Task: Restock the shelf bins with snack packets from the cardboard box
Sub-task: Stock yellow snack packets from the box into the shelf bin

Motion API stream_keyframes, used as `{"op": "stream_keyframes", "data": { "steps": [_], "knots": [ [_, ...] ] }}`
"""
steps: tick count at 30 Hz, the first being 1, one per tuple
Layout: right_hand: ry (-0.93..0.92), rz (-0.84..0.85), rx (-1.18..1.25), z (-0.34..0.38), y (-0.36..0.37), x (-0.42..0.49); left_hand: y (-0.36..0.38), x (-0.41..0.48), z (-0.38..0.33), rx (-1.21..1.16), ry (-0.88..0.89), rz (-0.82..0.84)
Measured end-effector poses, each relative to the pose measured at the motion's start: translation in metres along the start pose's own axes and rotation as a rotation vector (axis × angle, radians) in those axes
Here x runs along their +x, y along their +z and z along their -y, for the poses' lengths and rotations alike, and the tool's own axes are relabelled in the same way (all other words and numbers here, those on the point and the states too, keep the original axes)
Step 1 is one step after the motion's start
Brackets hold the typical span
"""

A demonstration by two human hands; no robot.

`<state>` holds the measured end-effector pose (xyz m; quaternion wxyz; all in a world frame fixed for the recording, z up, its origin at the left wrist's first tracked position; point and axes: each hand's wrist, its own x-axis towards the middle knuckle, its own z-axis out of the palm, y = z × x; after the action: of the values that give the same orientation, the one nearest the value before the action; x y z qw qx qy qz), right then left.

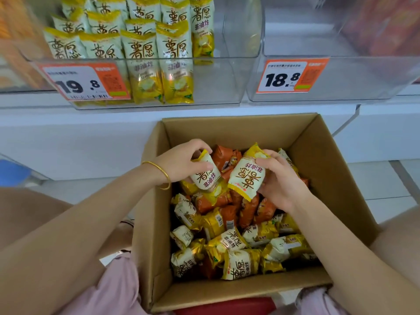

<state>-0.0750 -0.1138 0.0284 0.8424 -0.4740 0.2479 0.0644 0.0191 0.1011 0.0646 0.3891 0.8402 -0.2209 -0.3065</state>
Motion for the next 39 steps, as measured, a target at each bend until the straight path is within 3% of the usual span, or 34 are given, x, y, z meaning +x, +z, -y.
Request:
{"op": "stream_keyframes", "data": {
  "steps": [4, 7, 10, 13, 18, 21, 25, 26, 31, 35, 39],
  "knots": [
    [-0.013, 0.15, 0.193, 0.002, 0.008, -0.007, -0.005, 0.0, -0.009, -0.205, -0.073, -0.063],
    [-0.049, 0.202, 0.129, -0.003, 0.019, -0.013, -0.005, 0.001, -0.018, -0.325, -0.103, -0.09],
    [-0.102, 0.11, -0.226, -0.002, 0.021, -0.016, -0.009, 0.001, -0.022, -0.305, -0.106, -0.132],
    [-0.126, 0.186, -0.755, 0.008, 0.021, -0.018, -0.013, 0.0, -0.021, -0.204, -0.069, -0.13],
    [-0.299, 0.356, -1.081, 0.012, 0.032, -0.024, -0.01, -0.003, -0.028, -0.063, 0.03, -0.14],
    [-0.332, 0.386, -1.034, 0.019, 0.036, -0.025, -0.016, -0.003, -0.035, -0.057, 0.08, -0.179],
    [-0.264, 0.368, -0.503, 0.027, 0.031, -0.028, -0.028, -0.006, -0.049, -0.237, 0.075, -0.201],
    [-0.265, 0.387, -0.473, 0.029, 0.032, -0.029, -0.029, -0.007, -0.053, -0.24, 0.086, -0.206],
    [-0.324, 0.465, -0.892, 0.038, 0.052, -0.033, -0.036, -0.019, -0.07, -0.051, 0.197, -0.217],
    [-0.366, 0.5, -0.93, 0.065, 0.082, -0.036, -0.06, -0.029, -0.1, 0.099, 0.229, -0.29],
    [-0.479, 0.432, -0.864, 0.118, 0.112, -0.039, -0.101, -0.033, -0.133, -0.108, 0.295, -0.448]
  ]
}}
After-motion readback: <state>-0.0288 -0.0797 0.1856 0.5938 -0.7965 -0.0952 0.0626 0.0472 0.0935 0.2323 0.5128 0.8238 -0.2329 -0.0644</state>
